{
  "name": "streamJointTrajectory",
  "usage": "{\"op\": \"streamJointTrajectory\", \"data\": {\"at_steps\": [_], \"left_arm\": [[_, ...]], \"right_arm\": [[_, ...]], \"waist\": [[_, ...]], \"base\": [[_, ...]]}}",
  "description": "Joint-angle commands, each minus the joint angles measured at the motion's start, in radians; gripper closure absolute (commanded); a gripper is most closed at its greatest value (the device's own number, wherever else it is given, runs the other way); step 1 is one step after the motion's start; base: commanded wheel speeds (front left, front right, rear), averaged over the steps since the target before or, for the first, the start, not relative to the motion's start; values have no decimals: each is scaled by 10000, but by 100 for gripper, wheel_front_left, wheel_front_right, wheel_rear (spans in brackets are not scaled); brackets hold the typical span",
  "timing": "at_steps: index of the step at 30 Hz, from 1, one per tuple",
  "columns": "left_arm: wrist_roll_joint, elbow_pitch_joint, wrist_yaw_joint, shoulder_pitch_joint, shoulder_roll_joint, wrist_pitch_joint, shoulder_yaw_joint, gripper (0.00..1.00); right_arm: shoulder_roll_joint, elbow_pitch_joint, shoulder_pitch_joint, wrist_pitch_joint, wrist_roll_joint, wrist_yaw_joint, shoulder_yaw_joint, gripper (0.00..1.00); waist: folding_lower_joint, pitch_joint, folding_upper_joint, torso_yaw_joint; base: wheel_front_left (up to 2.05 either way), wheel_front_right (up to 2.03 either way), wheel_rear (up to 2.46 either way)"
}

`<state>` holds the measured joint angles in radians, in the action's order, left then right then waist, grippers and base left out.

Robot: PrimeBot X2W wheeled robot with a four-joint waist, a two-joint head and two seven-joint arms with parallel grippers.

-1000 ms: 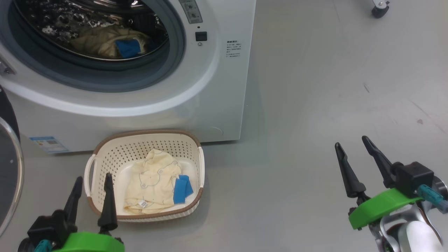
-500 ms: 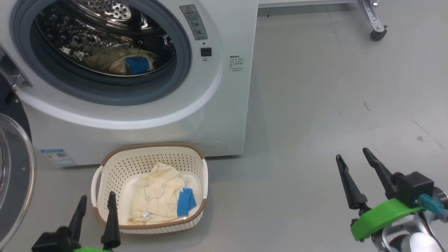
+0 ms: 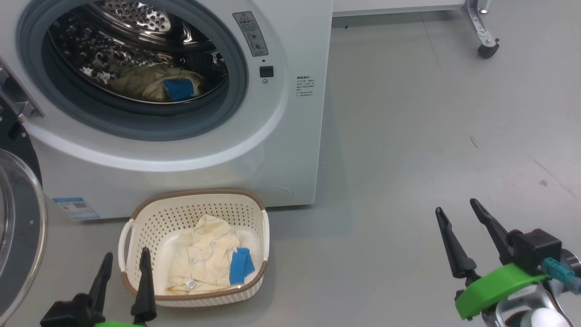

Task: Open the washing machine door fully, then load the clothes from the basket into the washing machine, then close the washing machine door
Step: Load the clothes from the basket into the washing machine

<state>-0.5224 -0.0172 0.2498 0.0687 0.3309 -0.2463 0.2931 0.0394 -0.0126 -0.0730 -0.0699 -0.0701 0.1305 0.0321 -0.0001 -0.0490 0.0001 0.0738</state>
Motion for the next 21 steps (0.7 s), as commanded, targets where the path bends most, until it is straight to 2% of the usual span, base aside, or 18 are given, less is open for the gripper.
{"op": "streamJointTrajectory", "data": {"at_steps": [1, 15, 21], "left_arm": [[-72, 336, 1014, -243, 216, -32, -380, 0], [-96, 194, 938, -611, 270, -5, -310, 0], [-70, -118, 707, -1159, 284, 197, -73, 0]], "right_arm": [[108, -389, 242, -3, -43, 2, -206, 0], [108, -456, 392, -75, -104, 2, -189, 0], [108, -512, 585, -141, -160, 2, -208, 0]], "waist": [[1, -13, -1, 2], [1, -477, -1, 70], [1, -1017, -1, 90]], "base": [[0, 0, 0], [0, 0, 0], [0, 0, 0]]}}
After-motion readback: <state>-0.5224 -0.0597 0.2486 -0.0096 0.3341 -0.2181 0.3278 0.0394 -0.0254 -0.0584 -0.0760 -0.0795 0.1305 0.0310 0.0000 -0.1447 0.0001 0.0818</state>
